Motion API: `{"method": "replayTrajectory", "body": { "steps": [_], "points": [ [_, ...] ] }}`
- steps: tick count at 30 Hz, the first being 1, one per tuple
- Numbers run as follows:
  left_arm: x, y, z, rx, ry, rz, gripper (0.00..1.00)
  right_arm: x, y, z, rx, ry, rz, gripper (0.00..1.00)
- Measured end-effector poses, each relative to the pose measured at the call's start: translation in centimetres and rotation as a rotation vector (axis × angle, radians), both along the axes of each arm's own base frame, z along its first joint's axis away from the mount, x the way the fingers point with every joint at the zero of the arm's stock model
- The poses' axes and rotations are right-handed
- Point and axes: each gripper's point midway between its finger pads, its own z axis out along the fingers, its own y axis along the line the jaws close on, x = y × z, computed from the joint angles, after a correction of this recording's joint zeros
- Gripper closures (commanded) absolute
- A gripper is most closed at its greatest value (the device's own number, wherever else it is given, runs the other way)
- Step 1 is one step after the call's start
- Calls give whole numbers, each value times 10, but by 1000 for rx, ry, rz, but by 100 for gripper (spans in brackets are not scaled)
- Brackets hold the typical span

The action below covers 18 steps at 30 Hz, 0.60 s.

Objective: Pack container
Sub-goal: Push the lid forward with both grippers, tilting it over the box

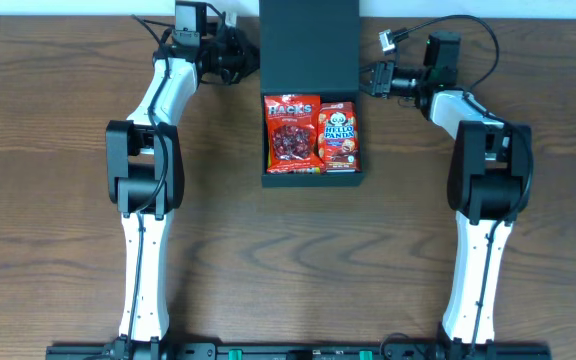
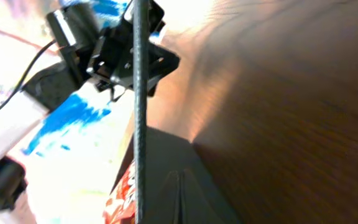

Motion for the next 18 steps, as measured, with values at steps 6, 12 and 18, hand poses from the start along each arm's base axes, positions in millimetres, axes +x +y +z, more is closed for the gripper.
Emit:
{"method": "replayTrajectory", "body": {
  "steps": [6, 12, 18],
  "points": [
    [-12, -10, 15, -76, -65, -116, 94, -8, 1, 21, 52, -104, 82, 99],
    [-19, -19, 28, -125, -127, -190, 94, -11, 1, 36, 77, -147, 123, 98],
    [-17, -24, 44, -163, -227, -236, 94, -10, -5, 46, 87, -157, 129, 98]
  ]
}}
